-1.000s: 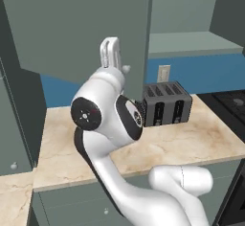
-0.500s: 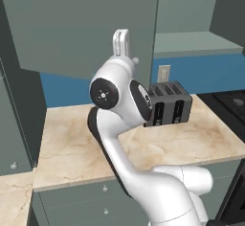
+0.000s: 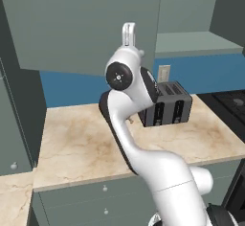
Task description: Close all open cabinet doors.
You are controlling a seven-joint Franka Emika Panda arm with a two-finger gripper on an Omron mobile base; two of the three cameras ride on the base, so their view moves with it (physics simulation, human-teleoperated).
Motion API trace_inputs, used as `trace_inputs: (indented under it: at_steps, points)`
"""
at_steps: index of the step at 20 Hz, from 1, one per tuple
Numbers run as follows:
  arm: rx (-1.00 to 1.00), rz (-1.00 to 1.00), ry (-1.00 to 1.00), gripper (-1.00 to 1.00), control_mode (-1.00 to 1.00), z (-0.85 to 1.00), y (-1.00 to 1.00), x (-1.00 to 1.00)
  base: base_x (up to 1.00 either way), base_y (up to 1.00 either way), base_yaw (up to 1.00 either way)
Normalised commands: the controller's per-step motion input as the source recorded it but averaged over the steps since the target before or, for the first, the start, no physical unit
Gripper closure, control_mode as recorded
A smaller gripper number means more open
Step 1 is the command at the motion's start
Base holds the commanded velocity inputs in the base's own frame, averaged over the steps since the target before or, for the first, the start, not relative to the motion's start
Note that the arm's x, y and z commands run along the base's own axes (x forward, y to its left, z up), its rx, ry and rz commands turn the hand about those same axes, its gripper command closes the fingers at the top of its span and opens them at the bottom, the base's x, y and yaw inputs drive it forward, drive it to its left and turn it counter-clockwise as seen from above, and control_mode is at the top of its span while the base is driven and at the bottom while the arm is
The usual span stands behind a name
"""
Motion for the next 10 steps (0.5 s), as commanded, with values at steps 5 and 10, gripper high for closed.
trace_inputs:
  at_steps: [5,10]
  points:
    - [0.02,0.08,0.0,-1.0,-1.0,-0.08,-0.17,0.58,0.0,0.0,0.0]
    - [0.01,0.07,0.01,-1.0,-1.0,-0.07,-0.13,0.53,0.0,0.0,0.0]
